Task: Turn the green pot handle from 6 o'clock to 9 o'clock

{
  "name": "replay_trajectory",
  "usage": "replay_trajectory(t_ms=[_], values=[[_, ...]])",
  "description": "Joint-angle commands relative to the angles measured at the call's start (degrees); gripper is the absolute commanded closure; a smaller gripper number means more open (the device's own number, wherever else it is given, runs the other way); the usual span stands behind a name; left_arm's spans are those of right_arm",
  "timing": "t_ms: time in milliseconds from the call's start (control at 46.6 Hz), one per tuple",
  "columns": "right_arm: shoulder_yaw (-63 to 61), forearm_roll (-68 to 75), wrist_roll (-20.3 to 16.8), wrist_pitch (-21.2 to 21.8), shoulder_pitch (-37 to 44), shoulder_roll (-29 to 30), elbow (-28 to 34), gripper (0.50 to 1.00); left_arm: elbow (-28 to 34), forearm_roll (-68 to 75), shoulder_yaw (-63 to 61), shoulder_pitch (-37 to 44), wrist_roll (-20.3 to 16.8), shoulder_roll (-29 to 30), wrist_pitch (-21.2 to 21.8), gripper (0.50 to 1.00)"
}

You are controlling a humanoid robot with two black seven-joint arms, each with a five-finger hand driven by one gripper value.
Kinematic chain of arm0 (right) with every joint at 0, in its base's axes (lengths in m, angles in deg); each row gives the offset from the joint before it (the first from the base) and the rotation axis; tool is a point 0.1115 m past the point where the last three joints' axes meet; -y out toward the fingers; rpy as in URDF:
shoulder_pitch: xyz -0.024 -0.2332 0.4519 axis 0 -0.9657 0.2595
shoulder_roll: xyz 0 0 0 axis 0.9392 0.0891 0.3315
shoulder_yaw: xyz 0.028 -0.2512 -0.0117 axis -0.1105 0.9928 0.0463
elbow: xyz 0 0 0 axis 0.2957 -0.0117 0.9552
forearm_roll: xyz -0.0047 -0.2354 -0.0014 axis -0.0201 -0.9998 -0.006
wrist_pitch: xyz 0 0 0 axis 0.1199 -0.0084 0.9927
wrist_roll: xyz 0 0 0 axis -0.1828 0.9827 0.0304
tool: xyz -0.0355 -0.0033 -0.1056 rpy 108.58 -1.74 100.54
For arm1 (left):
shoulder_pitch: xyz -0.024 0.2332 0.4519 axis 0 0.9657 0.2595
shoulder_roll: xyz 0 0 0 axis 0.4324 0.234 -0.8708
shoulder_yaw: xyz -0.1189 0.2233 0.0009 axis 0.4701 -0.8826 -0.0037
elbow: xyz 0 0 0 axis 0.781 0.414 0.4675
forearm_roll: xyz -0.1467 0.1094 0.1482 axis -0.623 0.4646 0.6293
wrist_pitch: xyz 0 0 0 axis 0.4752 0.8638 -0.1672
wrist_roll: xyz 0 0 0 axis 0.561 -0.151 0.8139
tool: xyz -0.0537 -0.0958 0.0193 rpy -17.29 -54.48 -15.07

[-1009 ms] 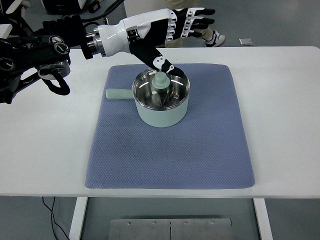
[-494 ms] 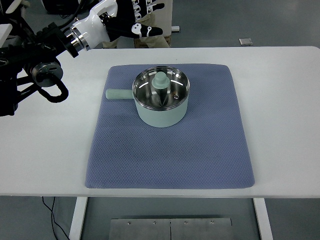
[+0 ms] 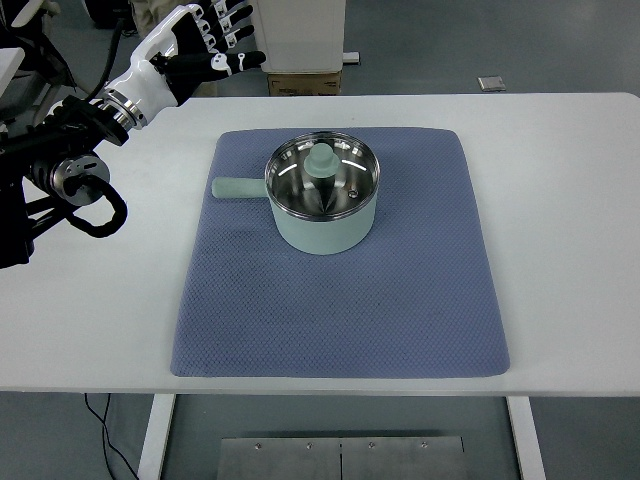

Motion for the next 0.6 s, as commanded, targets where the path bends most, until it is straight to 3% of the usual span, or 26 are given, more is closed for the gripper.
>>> replay_trajectory(t_ms=[0,580], values=[[0.0,0.0,0.0,0.0,0.0,0.0,0.0,0.500,0.3,-0.9,0.3,1.1,0.0,0.0,1.5,0.500],[0.0,0.0,0.0,0.0,0.0,0.0,0.0,0.500,0.6,-2.6,7.9,10.1,0.0,-1.2,11.1,0.500]])
